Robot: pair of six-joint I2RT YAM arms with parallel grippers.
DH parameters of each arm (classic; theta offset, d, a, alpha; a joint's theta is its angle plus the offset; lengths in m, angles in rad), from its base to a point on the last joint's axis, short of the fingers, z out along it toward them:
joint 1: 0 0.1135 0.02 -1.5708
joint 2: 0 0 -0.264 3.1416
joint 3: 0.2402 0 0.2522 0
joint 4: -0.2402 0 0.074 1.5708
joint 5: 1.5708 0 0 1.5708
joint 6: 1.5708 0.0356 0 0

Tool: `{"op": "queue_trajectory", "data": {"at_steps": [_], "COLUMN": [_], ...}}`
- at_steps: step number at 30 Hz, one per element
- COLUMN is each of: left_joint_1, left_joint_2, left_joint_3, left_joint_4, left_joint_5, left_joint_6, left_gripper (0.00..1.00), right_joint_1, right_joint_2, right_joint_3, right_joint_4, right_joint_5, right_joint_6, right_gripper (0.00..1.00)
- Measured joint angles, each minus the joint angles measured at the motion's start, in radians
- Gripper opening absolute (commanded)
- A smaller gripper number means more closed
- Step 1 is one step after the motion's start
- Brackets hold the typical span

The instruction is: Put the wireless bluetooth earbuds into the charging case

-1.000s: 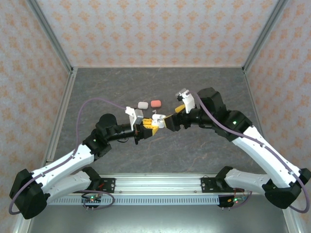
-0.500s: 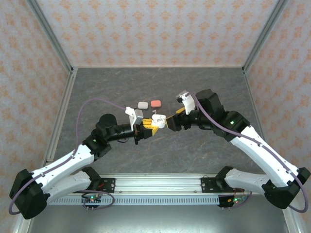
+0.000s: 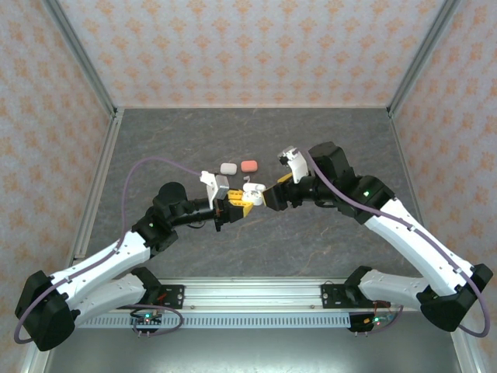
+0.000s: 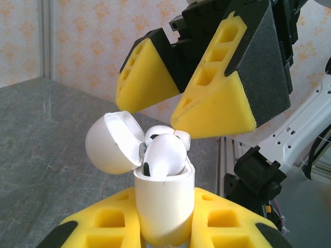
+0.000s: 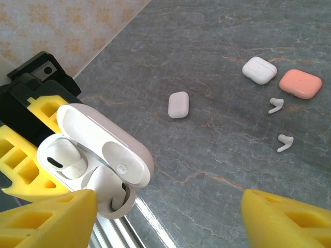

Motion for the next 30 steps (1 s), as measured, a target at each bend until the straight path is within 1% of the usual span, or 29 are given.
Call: {"op": "queue_trajectory", "data": {"at_steps": [10, 15, 19, 23, 30], "left_joint_1": [0.0, 0.0, -0.018, -0.048, -0.079], "left_joint_2": [0.0, 0.0, 0.0, 0.0, 0.001], "left_joint_3": [0.0, 0.0, -0.001, -0.005, -0.005], "left_joint_4": [0.0, 0.0, 0.003, 0.023, 0.071], "left_joint_5": [0.0, -0.016, -0.072, -0.149, -0.262], "left_joint_6": [0.0, 0.017, 0.045, 0.097, 0.19], "left_gripper": [0.0, 0.0, 0.0, 0.0, 0.0], "right_joint_1": [0.0, 0.0, 0.0, 0.0, 0.0], "right_joint_2": [-0.003, -0.033, -0.064, -0.068, -0.013], "right_joint_3": [0.0, 0.002, 0.009, 0.044, 0.194], "right_joint_4": [0.013, -0.006, -0.016, -0.044, -0.146], "right_joint_5": [-0.003, 0.044, 0.079, 0.101, 0.115], "right_joint_6": [0.003, 0.029, 0.073, 0.119, 0.203], "right_gripper": [0.73, 0.64, 0.59, 0.57, 0.53]}}
